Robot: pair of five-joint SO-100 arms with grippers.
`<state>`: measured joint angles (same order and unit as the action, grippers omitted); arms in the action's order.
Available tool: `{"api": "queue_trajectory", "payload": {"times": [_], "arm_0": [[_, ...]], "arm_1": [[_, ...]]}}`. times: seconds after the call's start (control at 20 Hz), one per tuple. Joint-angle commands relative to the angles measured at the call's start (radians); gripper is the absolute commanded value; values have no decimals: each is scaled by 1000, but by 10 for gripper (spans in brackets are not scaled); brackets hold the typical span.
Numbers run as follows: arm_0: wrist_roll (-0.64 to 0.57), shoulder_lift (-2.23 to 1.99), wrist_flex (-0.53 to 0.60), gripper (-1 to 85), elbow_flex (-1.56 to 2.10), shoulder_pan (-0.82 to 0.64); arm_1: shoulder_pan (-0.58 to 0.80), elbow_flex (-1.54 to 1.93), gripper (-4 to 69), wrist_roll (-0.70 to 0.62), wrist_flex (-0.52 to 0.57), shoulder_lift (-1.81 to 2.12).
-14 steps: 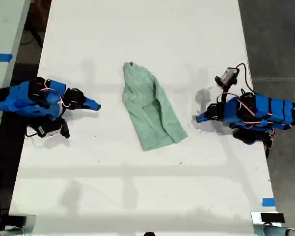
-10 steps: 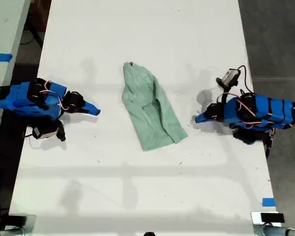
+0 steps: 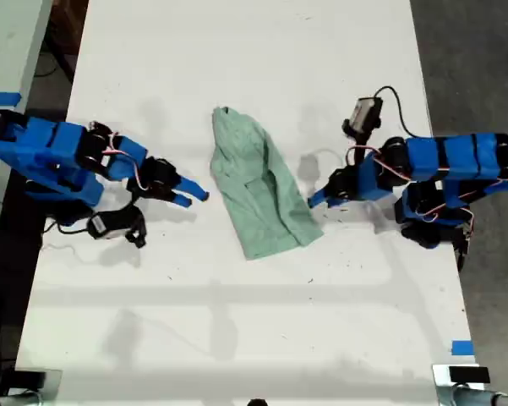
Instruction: Fold t shirt
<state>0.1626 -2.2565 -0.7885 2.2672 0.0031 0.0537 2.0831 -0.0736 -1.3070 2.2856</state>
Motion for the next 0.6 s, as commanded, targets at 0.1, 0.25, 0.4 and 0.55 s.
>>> {"api": "queue_trajectory", "payload": {"times": [0.1,0.25,0.4,0.55], "arm_0": [[86,727,32,239,-609,83],[115,933,32,253,-815,100],[129,1077,26,252,-965,94],[158,1209,-11,234,-1080,80]], "arm_1": [[-44,-192,240,5,9,-298],[-37,-161,240,-6,54,-334],[-38,-156,240,-15,83,-390],[-52,-195,242,-20,109,-495]]}}
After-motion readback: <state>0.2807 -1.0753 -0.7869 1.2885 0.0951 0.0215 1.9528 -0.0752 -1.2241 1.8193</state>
